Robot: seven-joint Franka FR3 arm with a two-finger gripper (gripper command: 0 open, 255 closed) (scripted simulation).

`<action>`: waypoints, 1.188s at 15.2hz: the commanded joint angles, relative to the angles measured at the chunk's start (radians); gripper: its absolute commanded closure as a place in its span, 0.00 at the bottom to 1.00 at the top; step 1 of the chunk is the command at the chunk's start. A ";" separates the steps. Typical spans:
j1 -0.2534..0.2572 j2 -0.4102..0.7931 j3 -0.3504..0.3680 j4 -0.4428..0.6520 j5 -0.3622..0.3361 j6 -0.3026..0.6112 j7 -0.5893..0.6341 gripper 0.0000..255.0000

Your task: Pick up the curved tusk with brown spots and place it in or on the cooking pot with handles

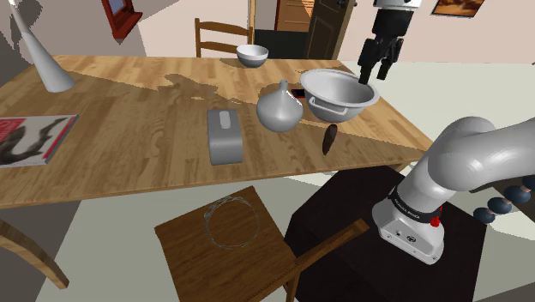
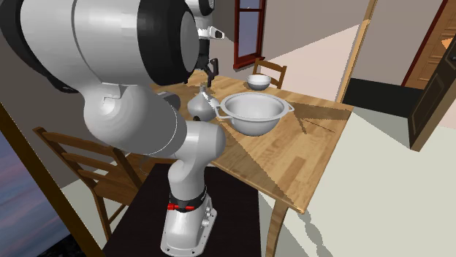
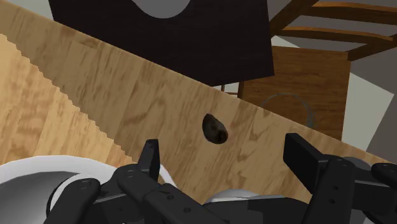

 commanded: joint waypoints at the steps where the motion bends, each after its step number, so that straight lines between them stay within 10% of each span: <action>1: 0.000 0.000 0.000 0.000 0.000 0.000 0.000 0.00; 18: 0.044 0.403 0.042 -0.164 0.028 0.400 -0.023 0.00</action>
